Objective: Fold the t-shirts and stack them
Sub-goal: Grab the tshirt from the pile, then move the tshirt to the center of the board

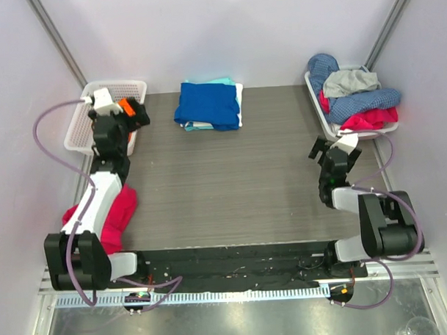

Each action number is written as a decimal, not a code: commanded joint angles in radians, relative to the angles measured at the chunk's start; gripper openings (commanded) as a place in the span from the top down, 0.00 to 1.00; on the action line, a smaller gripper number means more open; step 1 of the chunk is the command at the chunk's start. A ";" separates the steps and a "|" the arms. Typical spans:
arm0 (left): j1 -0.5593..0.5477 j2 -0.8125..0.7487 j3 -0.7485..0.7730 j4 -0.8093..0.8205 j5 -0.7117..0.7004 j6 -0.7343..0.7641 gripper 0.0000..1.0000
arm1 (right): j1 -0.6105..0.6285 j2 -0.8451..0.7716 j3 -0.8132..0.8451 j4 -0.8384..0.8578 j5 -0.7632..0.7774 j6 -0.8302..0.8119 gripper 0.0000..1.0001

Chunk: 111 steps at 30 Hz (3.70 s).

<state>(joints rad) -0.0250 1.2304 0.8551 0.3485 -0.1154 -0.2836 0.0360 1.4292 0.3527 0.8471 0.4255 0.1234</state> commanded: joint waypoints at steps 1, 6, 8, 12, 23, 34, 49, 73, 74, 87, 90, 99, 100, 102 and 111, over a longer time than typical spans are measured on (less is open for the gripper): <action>-0.006 0.131 0.270 -0.323 0.018 -0.006 0.00 | 0.024 -0.165 0.182 -0.326 0.157 0.149 0.00; -0.006 0.270 0.485 -0.482 -0.130 0.109 0.00 | 0.114 -0.222 0.386 -0.636 0.085 0.295 0.00; -0.006 0.336 0.559 -0.502 -0.234 0.168 0.00 | 0.177 -0.222 0.426 -0.729 0.110 0.277 0.00; 0.000 0.428 0.627 -0.462 -0.360 0.274 0.00 | 0.336 -0.240 0.469 -0.781 0.186 0.263 0.00; 0.128 0.649 0.728 -0.451 -0.231 0.216 0.00 | 0.498 -0.248 0.614 -1.123 0.102 0.335 0.00; 0.200 0.823 0.745 -0.396 -0.135 0.132 0.00 | 0.532 -0.294 0.572 -1.195 0.070 0.351 0.00; 0.207 0.995 0.906 -0.451 -0.029 0.113 0.24 | 0.536 -0.222 0.549 -1.188 0.025 0.395 0.00; 0.097 0.313 0.799 -0.580 -0.006 -0.072 1.00 | 0.550 -0.418 0.578 -1.281 0.013 0.456 0.00; 0.091 0.307 0.838 -0.600 0.020 -0.087 1.00 | 0.550 -0.427 0.578 -1.286 0.015 0.463 0.00; -0.395 0.149 1.080 -0.856 0.103 -0.160 1.00 | 0.551 -0.541 0.621 -1.349 0.074 0.475 0.00; -0.573 0.178 1.185 -0.897 0.068 -0.163 1.00 | 0.551 -0.573 0.623 -1.366 0.102 0.478 0.00; -0.831 0.104 1.048 -0.876 -0.087 -0.177 1.00 | 0.551 -0.628 0.618 -1.418 0.170 0.498 0.00; -0.828 0.068 0.973 -0.859 -0.125 -0.163 1.00 | 0.550 -0.631 0.615 -1.419 0.174 0.501 0.00; -0.826 -0.011 0.753 -0.823 -0.216 -0.151 1.00 | 0.550 -0.635 0.606 -1.428 0.177 0.501 0.00; -0.764 -0.059 0.158 -0.599 -0.334 -0.173 1.00 | 0.551 -0.610 0.563 -1.438 0.171 0.496 0.00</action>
<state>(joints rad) -0.8196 1.1561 1.1416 -0.4301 -0.3656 -0.4400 0.5816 0.8116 0.9249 -0.5892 0.5762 0.6083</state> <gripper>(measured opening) 0.025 0.996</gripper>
